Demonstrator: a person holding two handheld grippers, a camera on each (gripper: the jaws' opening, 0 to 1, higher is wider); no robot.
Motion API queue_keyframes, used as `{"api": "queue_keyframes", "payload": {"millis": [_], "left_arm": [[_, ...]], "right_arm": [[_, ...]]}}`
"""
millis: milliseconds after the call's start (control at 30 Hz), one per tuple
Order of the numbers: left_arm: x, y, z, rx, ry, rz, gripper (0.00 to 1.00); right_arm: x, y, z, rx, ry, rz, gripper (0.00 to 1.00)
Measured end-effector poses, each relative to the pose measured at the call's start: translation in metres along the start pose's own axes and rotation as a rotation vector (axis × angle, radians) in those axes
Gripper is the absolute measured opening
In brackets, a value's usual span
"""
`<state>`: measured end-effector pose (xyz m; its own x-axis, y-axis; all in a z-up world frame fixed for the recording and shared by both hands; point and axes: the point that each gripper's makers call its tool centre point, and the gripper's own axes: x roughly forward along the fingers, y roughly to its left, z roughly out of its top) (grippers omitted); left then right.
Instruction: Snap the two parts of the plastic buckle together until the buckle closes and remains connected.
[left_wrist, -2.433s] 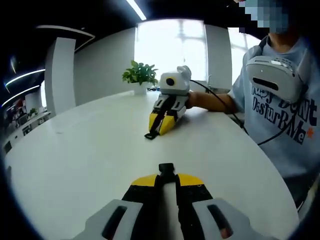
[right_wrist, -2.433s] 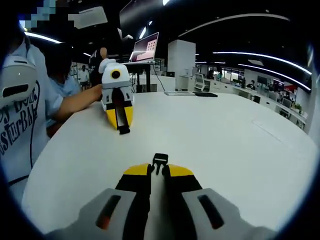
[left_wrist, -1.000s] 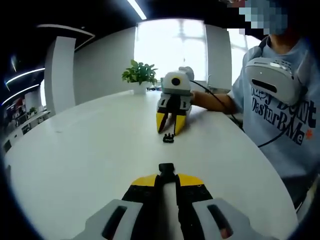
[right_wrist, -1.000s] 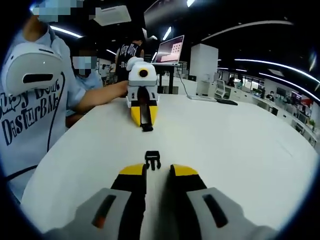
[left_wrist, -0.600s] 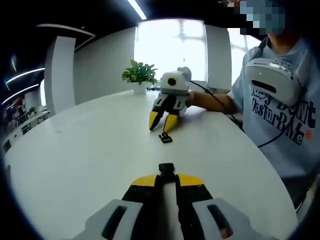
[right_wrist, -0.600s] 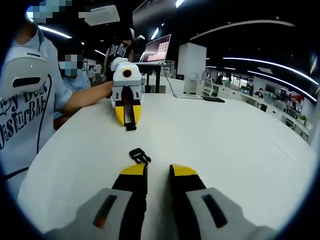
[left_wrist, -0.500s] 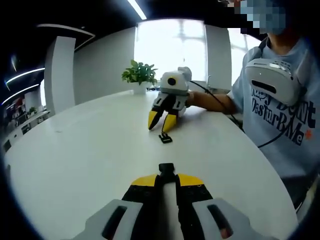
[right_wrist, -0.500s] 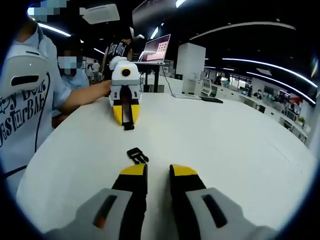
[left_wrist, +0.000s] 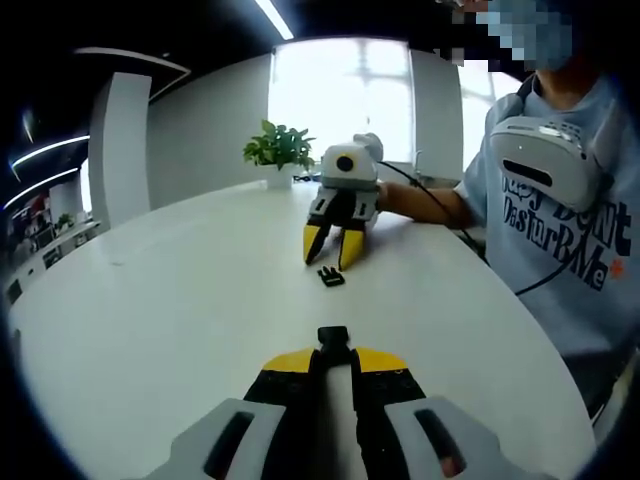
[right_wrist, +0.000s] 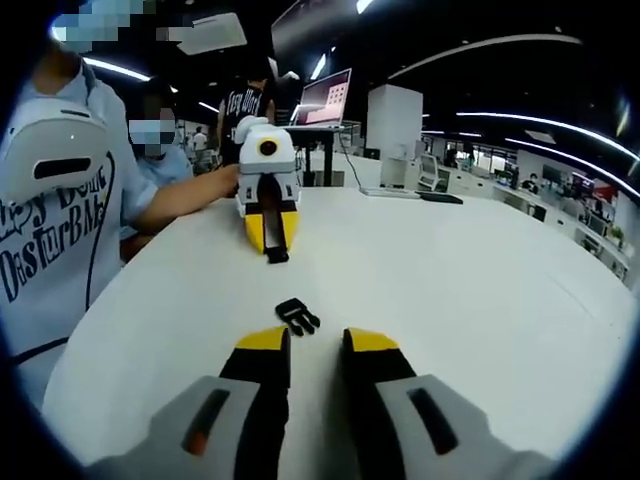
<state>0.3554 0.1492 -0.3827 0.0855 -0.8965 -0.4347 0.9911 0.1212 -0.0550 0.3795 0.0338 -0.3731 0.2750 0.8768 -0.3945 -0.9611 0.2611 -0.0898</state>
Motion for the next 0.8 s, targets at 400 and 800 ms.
{"api": "queue_keyframes", "payload": {"millis": [400,800], "left_arm": [[0.001,-0.003,0.001,0.000,-0.001,-0.001,0.12],[0.000,-0.002,0.001,-0.002,-0.004,-0.002,0.12]], "right_arm": [[0.002,-0.018,0.001,0.006,0.004,-0.091,0.20],[0.016,-0.030,0.010,-0.027,-0.001,-0.200,0.21]]}}
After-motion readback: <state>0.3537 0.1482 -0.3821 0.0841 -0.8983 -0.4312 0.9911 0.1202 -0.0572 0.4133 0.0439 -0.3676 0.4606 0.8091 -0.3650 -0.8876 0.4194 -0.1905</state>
